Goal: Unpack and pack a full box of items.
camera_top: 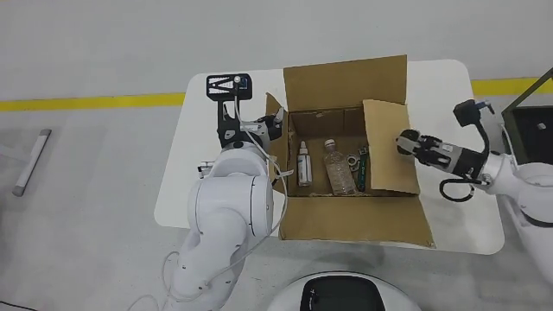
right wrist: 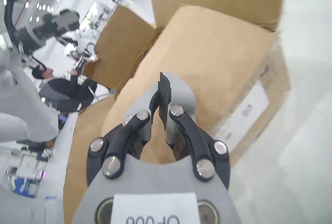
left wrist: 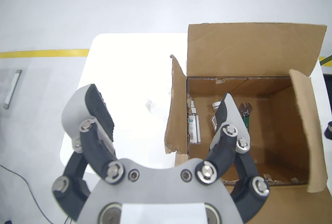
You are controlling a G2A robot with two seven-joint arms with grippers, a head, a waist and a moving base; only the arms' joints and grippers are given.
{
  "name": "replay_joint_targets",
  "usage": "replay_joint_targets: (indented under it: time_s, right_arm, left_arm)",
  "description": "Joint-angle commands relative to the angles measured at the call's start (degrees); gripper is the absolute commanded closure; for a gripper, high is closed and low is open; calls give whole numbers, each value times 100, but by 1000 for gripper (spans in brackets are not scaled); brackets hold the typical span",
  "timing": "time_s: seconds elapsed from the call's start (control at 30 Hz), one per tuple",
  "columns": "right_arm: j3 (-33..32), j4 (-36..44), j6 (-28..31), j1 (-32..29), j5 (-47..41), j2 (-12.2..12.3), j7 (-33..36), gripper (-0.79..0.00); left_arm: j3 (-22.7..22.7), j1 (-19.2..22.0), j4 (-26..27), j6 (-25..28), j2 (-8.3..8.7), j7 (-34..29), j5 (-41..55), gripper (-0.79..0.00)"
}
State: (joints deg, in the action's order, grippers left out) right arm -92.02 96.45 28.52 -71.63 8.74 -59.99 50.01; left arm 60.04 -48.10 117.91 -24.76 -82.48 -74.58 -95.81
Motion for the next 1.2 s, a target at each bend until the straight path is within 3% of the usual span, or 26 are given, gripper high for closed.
replay_joint_targets:
  time_s: [0.0,0.13,0.4,0.43,0.47,0.53,0.7,0.8,0.93,1.03,1.17]
  right_arm:
    - [178,3,7,102,160,16,298,0]
    - [442,-31,-18,289,536,25,364,0]
    - [581,-219,-33,448,476,34,54,0]
    - [530,-226,-51,470,428,40,-6,0]
    - [483,-233,-69,484,408,48,-54,0]
    - [367,-237,-119,503,360,62,-192,0]
    - [36,-318,-364,535,372,102,-549,0]
    - [-153,-519,-798,588,527,114,-944,0]
    - [-296,-1044,-1406,741,-40,81,-1493,0]
    - [-199,-1579,-1903,1071,-139,65,-1595,0]
    - [130,-2250,-2142,1594,-428,5,-1567,0]
  left_arm:
    - [0,0,0,0,0,0,0,-785]
    - [0,0,0,0,0,0,0,-785]
    - [0,0,0,0,0,0,0,-785]
    - [2,-21,-4,19,1,49,0,-616]
    - [28,-108,-18,59,3,212,-6,-382]
    - [83,-256,-7,125,3,362,-33,0]
    - [228,-497,-7,318,10,530,-471,0]
    - [331,-658,-43,419,12,579,-674,0]
    - [526,-911,-304,390,7,701,-753,0]
    - [551,-1073,-489,490,-4,799,-708,0]
    - [491,-1170,-689,681,-34,730,-621,0]
